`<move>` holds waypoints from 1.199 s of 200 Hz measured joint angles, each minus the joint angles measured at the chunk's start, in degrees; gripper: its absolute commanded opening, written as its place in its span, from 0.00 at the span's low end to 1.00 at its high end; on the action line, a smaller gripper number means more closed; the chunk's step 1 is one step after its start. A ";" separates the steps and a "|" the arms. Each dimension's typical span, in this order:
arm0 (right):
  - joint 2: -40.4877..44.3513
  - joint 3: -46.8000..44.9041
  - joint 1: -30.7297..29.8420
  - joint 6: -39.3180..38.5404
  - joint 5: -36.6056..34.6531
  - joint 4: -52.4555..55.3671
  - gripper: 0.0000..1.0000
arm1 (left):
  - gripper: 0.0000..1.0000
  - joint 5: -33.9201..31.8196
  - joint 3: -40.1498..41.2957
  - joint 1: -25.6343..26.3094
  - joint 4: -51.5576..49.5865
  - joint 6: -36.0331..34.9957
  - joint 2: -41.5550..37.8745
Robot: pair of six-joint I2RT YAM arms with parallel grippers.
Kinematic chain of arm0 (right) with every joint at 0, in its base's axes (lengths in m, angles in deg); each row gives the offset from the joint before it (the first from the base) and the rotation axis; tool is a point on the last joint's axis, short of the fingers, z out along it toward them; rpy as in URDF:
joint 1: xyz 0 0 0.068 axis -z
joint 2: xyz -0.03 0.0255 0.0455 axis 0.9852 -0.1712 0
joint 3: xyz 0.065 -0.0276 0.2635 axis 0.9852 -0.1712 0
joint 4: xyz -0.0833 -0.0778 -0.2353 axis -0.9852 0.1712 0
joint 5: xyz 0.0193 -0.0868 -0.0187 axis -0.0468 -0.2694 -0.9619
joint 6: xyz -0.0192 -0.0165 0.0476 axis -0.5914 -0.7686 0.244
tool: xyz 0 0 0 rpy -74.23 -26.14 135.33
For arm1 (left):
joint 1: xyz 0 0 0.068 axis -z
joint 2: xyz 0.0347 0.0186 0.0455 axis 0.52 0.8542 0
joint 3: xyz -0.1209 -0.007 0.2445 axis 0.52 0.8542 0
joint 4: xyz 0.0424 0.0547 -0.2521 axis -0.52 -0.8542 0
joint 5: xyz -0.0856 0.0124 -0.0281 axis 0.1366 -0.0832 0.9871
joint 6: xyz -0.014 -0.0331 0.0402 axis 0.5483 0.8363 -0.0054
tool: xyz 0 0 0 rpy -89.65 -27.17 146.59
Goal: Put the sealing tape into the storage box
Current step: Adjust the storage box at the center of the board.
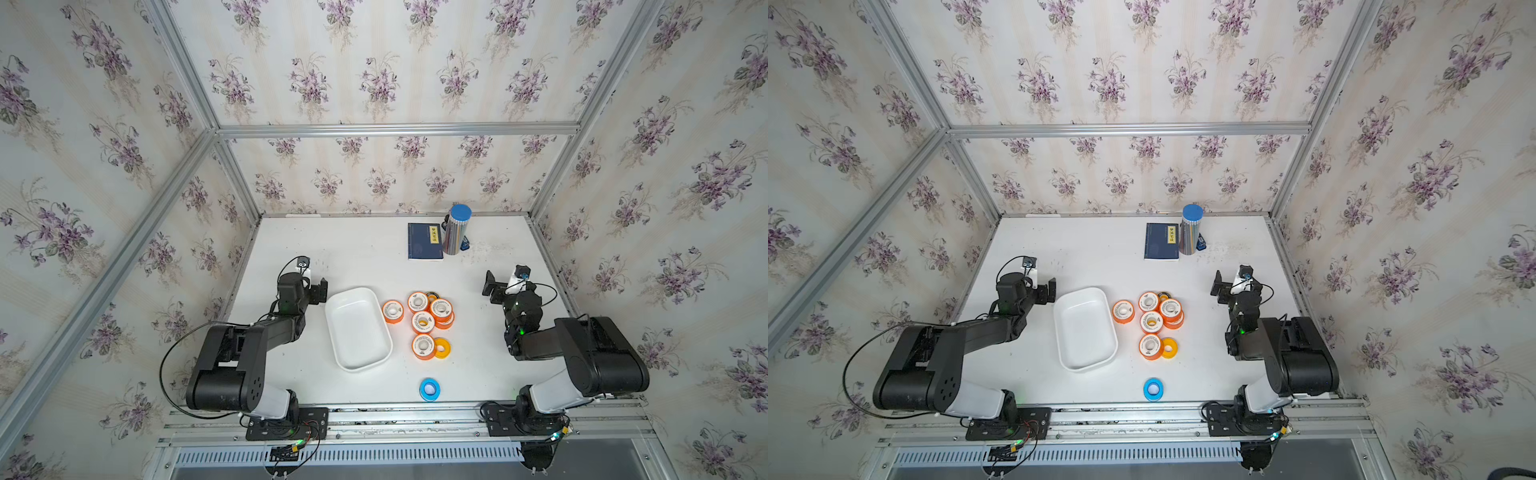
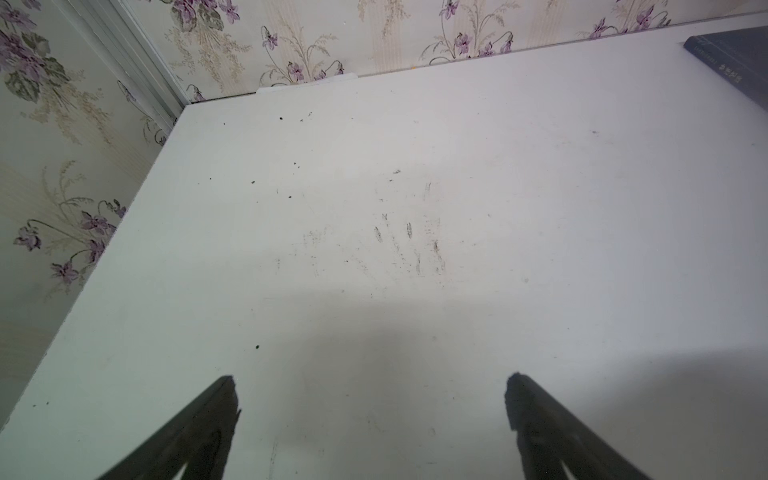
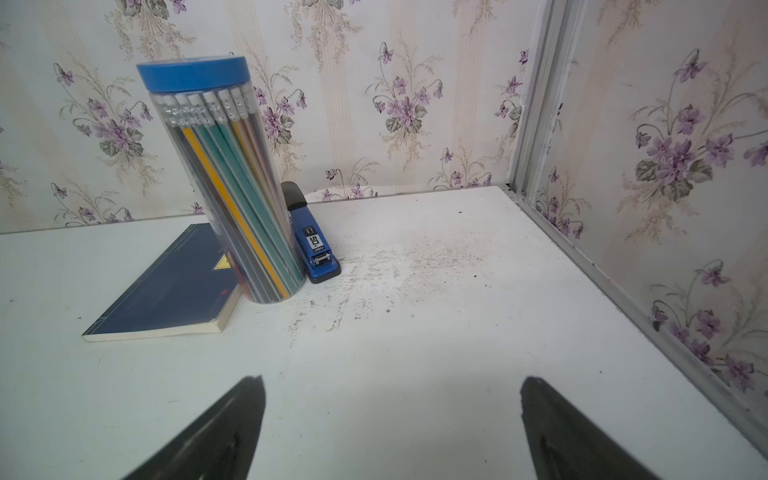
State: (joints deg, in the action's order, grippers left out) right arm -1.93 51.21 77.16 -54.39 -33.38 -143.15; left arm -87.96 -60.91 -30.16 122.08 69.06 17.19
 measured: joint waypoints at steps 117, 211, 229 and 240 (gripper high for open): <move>0.17 -0.02 0.00 -0.02 0.15 0.00 1.00 | 1.00 0.00 0.00 0.00 0.00 0.00 0.00; 0.22 0.00 0.00 0.00 0.15 0.00 1.00 | 1.00 -5.25 -1.36 1.53 -3.85 0.94 -4.26; 2.03 1.07 -0.02 0.04 -0.02 3.26 1.00 | 1.00 -7.91 -1.81 3.37 -6.95 1.40 -11.74; 6.62 4.15 -0.09 0.15 -0.52 9.66 1.00 | 1.00 -7.76 -2.34 3.98 -10.14 2.93 -16.74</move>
State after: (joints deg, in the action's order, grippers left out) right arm 4.69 55.36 77.07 -54.24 -33.90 -133.48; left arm -95.72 -63.25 -26.18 111.94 71.99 0.44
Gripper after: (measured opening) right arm 0.998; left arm 0.998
